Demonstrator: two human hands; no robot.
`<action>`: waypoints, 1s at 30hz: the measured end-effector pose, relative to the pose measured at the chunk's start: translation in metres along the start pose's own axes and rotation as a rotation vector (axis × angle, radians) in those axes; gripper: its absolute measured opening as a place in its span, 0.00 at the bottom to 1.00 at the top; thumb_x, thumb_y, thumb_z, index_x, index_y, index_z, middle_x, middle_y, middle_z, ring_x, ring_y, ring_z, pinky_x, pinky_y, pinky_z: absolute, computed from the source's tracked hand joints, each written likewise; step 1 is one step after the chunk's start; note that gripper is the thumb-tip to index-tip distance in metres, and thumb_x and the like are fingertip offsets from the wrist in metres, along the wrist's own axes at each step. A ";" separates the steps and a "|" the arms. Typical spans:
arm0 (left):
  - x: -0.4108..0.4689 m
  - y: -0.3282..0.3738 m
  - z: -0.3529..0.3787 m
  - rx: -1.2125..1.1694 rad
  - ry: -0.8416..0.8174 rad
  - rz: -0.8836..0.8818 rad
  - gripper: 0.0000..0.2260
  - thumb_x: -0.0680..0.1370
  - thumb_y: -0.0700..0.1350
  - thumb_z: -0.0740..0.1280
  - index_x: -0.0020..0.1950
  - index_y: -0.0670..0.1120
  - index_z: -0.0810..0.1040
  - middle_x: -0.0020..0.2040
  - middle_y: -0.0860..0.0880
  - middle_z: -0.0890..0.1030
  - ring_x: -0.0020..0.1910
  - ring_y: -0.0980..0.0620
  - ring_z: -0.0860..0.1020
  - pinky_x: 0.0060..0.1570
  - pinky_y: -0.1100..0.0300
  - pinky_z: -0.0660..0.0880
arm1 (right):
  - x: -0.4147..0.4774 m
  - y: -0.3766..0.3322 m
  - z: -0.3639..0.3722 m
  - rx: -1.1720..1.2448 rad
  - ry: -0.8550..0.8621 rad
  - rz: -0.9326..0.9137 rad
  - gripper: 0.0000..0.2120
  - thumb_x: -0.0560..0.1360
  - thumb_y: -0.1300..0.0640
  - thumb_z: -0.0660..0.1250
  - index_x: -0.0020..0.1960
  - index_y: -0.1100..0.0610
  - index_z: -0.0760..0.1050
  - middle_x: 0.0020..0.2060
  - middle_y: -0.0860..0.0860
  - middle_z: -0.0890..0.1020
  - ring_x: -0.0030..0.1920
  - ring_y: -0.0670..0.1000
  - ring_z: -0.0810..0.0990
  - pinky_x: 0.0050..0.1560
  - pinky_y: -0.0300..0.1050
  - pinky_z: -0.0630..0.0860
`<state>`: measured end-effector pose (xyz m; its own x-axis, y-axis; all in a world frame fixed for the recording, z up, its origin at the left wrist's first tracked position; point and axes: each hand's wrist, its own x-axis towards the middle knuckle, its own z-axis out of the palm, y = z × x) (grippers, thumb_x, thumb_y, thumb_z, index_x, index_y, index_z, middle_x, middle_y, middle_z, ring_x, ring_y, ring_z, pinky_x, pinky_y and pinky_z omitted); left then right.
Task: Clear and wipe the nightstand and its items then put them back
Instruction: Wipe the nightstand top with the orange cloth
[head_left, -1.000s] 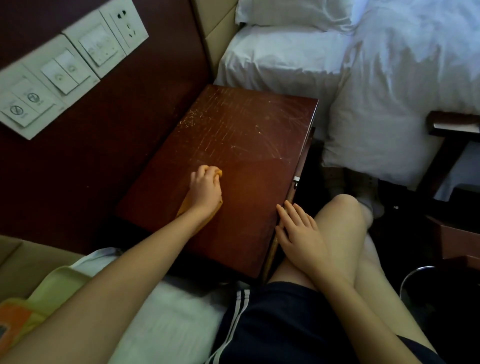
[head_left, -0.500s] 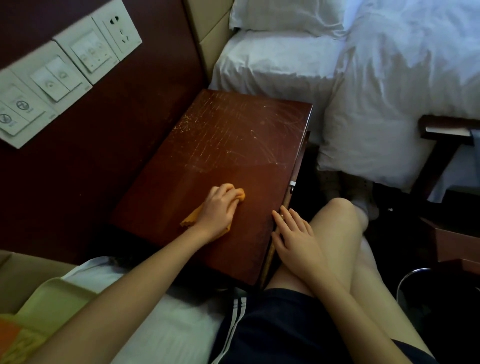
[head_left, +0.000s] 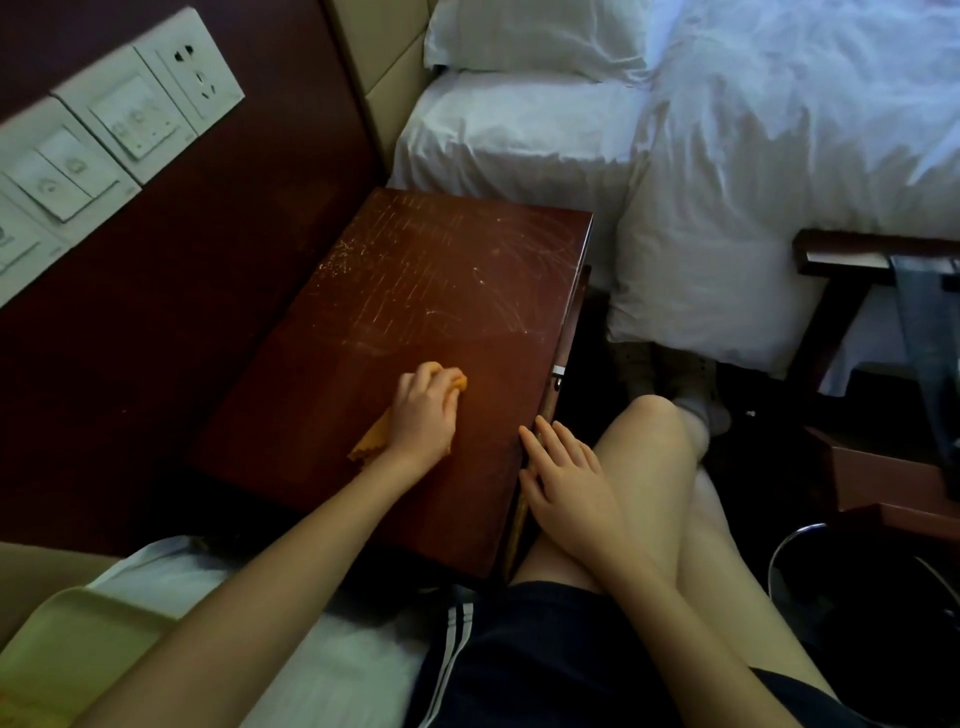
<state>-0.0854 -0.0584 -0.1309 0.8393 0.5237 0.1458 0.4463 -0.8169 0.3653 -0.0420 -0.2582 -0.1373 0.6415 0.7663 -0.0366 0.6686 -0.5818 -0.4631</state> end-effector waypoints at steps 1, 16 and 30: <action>-0.006 -0.001 0.000 -0.013 -0.013 0.052 0.14 0.79 0.44 0.60 0.64 0.46 0.74 0.61 0.46 0.73 0.57 0.47 0.69 0.56 0.58 0.66 | 0.000 0.000 0.000 0.001 0.000 -0.001 0.24 0.81 0.49 0.52 0.75 0.51 0.54 0.75 0.50 0.55 0.75 0.51 0.50 0.72 0.44 0.47; 0.031 -0.027 -0.014 0.010 0.166 -0.408 0.11 0.80 0.44 0.58 0.60 0.46 0.75 0.62 0.45 0.72 0.59 0.45 0.69 0.53 0.57 0.67 | 0.000 0.001 0.001 0.005 0.010 0.018 0.24 0.81 0.49 0.51 0.76 0.50 0.52 0.75 0.49 0.54 0.75 0.50 0.49 0.71 0.42 0.45; -0.005 -0.058 -0.027 0.032 0.072 -0.185 0.13 0.80 0.45 0.59 0.63 0.47 0.74 0.62 0.46 0.72 0.59 0.47 0.69 0.55 0.57 0.68 | 0.003 -0.002 0.002 0.000 0.006 -0.002 0.25 0.81 0.50 0.53 0.76 0.51 0.53 0.75 0.50 0.55 0.75 0.51 0.50 0.72 0.45 0.46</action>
<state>-0.1237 -0.0066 -0.1283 0.7181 0.6808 0.1446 0.6015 -0.7116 0.3631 -0.0427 -0.2545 -0.1384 0.6425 0.7657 -0.0306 0.6696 -0.5804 -0.4635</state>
